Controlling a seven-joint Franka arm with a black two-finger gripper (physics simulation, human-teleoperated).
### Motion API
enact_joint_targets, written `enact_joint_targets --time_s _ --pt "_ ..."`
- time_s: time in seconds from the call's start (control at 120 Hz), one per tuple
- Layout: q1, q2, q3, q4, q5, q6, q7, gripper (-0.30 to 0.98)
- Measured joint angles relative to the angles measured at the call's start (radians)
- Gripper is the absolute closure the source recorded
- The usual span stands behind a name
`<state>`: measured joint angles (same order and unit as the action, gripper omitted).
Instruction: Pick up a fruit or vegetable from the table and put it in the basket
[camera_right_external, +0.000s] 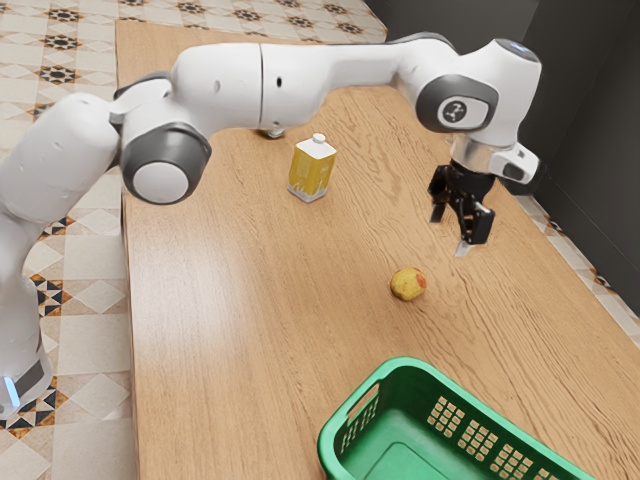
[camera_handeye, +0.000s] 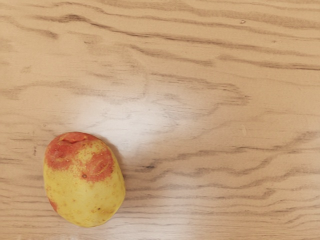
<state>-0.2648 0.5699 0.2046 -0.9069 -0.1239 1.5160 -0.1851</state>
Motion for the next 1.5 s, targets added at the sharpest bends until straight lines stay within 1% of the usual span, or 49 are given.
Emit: enact_joint_targets --time_s 0.133,0.233,0.317,0.417,0.533,0.65,0.808,1.017,1.25,1.383,1.5 --pt "0.000 0.002 0.070 -0.006 -0.028 -0.011 -0.022 0.00" --pt "0.000 -0.012 0.085 -0.027 -0.046 -0.013 -0.035 0.00" --pt "0.000 -0.057 0.083 -0.092 -0.054 -0.009 -0.044 0.00" --pt "-0.006 -0.100 0.069 -0.209 -0.054 0.019 -0.057 0.00" --pt "-0.024 -0.121 0.055 -0.260 -0.014 0.036 -0.115 0.00" --pt "-0.031 -0.126 0.053 -0.292 0.004 0.013 -0.213 0.00" --pt "-0.033 -0.126 0.063 -0.357 -0.002 0.009 -0.330 0.00" --pt "-0.040 -0.133 0.061 -0.364 -0.003 0.020 -0.443 0.00" --pt "-0.038 -0.134 0.061 -0.360 0.007 0.044 -0.510 0.00" --pt "-0.038 -0.134 0.054 -0.366 0.036 0.074 -0.529 0.00" --pt "-0.040 -0.131 0.052 -0.368 0.047 0.105 -0.543 0.00"
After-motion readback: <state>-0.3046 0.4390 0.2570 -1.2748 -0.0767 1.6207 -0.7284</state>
